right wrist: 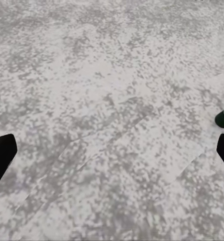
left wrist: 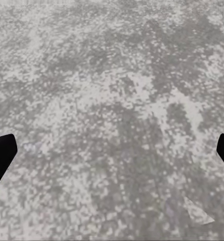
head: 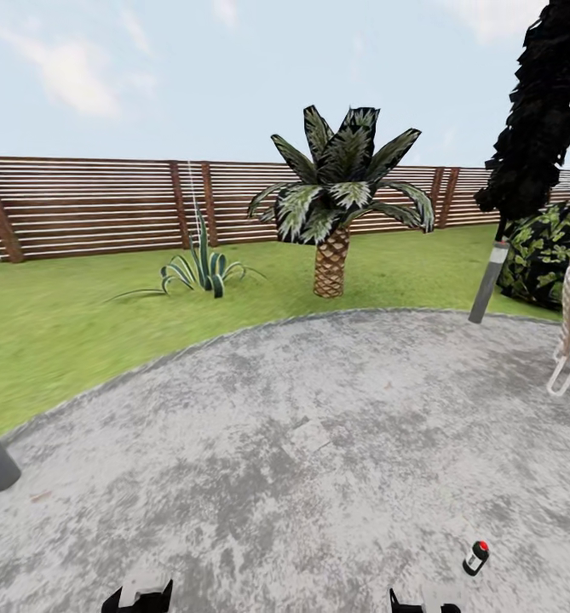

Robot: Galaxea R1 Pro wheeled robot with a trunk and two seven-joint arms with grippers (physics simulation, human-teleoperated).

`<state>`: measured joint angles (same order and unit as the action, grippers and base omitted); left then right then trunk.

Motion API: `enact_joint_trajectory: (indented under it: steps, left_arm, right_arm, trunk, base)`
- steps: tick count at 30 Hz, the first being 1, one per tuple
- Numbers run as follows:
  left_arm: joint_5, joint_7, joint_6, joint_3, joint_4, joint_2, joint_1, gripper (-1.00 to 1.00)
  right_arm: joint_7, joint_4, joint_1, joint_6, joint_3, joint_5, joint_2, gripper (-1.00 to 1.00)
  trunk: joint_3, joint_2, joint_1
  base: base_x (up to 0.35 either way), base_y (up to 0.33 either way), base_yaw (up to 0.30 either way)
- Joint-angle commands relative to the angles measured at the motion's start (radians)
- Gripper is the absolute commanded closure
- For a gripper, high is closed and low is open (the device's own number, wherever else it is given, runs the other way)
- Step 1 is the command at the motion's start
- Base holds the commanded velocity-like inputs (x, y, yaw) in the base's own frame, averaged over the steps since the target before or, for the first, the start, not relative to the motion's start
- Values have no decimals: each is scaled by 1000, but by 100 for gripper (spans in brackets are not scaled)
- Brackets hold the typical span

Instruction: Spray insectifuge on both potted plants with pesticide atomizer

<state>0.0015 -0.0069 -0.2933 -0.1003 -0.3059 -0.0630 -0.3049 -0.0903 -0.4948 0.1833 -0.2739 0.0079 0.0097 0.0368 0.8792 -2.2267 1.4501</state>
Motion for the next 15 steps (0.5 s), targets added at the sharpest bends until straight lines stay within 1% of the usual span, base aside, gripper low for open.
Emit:
enact_joint_trajectory:
  steps: [1, 4, 15]
  left_arm:
    - [0, -1, -3, -2, 1, 0, 0, -100]
    - [0, 0, -3, -2, 1, 0, 0, -100]
    - [0, 0, -3, -2, 1, 0, 0, -100]
  right_arm:
    - [-3, 1, 1, -3, 1, 1, 0, -100]
    - [-3, 1, 1, -3, 1, 1, 0, -100]
    - [-3, 1, 1, -3, 1, 1, -1, -100]
  trunk:
    - [1, 0, 0]
    - [1, 0, 0]
    - [1, 0, 0]
  base:
    - [337, 134, -262]
    - [322, 172, -262]
    - [294, 220, -263]
